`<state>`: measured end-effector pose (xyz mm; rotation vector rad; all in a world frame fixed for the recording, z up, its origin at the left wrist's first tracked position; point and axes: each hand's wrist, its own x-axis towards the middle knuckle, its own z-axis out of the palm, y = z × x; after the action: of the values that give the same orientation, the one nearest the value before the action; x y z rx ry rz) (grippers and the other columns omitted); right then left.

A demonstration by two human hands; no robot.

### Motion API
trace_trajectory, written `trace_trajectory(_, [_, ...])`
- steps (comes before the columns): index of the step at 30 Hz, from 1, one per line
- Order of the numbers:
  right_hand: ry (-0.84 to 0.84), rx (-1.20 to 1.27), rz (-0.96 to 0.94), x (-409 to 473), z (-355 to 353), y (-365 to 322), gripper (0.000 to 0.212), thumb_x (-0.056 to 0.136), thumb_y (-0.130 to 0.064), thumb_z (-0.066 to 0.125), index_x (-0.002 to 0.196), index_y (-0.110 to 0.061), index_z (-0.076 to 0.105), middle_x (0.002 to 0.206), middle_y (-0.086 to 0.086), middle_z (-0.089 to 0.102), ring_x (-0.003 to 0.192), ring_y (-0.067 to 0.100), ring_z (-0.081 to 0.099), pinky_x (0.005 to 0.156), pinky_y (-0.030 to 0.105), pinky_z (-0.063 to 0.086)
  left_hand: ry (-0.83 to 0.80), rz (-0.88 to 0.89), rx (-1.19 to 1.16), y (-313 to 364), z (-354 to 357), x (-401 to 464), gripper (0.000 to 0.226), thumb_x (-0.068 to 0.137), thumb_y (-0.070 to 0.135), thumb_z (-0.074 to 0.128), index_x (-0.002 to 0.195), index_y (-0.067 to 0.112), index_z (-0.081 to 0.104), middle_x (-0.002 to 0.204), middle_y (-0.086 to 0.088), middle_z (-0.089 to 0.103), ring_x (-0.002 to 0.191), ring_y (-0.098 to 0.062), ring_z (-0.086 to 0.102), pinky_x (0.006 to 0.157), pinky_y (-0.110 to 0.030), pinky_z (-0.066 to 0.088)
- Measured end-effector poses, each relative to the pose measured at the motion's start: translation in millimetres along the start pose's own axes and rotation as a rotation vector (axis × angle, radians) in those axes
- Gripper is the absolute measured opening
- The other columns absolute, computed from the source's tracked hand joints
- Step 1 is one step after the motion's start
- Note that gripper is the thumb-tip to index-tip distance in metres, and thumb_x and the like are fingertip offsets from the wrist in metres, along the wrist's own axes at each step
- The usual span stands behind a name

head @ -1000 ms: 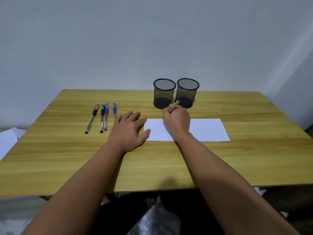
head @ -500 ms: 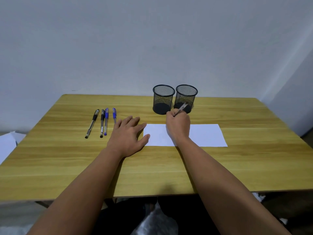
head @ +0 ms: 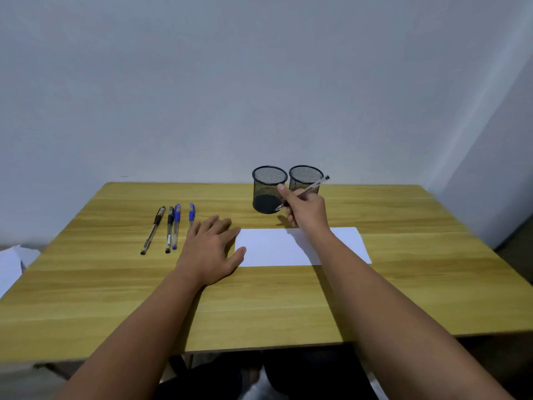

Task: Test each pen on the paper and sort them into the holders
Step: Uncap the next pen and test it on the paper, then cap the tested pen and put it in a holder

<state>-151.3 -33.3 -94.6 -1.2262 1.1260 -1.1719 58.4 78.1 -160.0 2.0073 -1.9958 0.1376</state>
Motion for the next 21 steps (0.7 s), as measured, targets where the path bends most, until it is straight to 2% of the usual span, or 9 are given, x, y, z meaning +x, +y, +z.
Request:
trace_trajectory(3, [-0.062,0.066,0.149,1.6,-6.6,-17.9,0.049,0.108,-0.048,0.057,0.093,-0.007,0.079,0.068,0.006,0.073,0.042,0.009,0.051,0.041,0.018,0.038,0.01,0.007,-0.004,1.0,-3.1,-0.2,0.068,0.088,0.07,0.034,0.143,0.036,0.055,0.155,0.006,0.047,0.151,-0.021,0.027,0.122,-0.052,0.018])
trace_trajectory(5, [-0.069,0.084,0.164,4.3,-7.4,-26.4,0.043,0.11,-0.039,0.051,0.093,-0.011,0.079,0.07,0.006,0.071,0.041,0.009,0.048,0.04,0.017,0.036,0.029,0.01,-0.017,0.2,-4.6,-0.3,0.066,0.089,0.069,0.035,0.143,0.036,0.054,0.155,0.007,0.047,0.151,-0.019,0.028,0.122,-0.051,0.02])
trace_trajectory(7, [-0.064,0.041,0.109,7.4,-5.5,-31.6,0.027,0.109,-0.029,0.057,0.09,-0.016,0.071,0.07,0.004,0.065,0.043,0.009,0.046,0.04,0.018,0.035,0.063,-0.006,-0.046,-5.3,-4.5,-0.5,0.061,0.091,0.066,0.037,0.142,0.036,0.056,0.153,0.008,0.049,0.149,-0.018,0.031,0.12,-0.05,0.024])
trace_trajectory(9, [-0.072,-0.003,0.038,8.7,-6.2,-37.6,0.019,0.106,-0.027,0.066,0.09,-0.018,0.064,0.069,0.002,0.065,0.046,0.01,0.049,0.041,0.019,0.038,0.105,-0.047,-0.089,-10.6,-4.7,1.9,0.057,0.094,0.06,0.036,0.14,0.034,0.058,0.149,0.007,0.054,0.145,-0.019,0.037,0.115,-0.049,0.03])
trace_trajectory(12, [-0.109,0.027,0.041,7.6,-12.3,-47.0,0.017,0.103,-0.029,0.07,0.097,-0.014,0.073,0.075,0.002,0.076,0.05,0.009,0.053,0.044,0.02,0.042,0.163,-0.12,-0.086,-17.2,-7.4,11.5,0.053,0.096,0.049,0.037,0.137,0.027,0.062,0.14,0.003,0.061,0.135,-0.023,0.047,0.105,-0.049,0.038])
trace_trajectory(16, [-0.142,0.078,0.109,6.0,-35.2,-42.5,0.025,0.103,-0.023,0.059,0.101,-0.012,0.082,0.089,0.008,0.082,0.051,0.01,0.052,0.045,0.019,0.042,0.041,-0.214,0.03,-13.2,-10.7,21.4,0.045,0.097,0.034,0.055,0.141,0.025,0.058,0.145,0.0,0.056,0.139,-0.027,0.041,0.108,-0.053,0.034])
trace_trajectory(21, [-0.162,-0.018,0.031,3.8,-40.2,-30.1,0.009,0.101,-0.02,0.074,0.093,-0.017,0.075,0.083,0.007,0.079,0.05,0.007,0.051,0.045,0.019,0.041,0.014,-0.249,0.06,-16.6,-13.8,28.8,0.032,0.098,0.036,0.056,0.125,0.029,0.07,0.141,0.002,0.058,0.137,-0.027,0.04,0.105,-0.052,0.033])
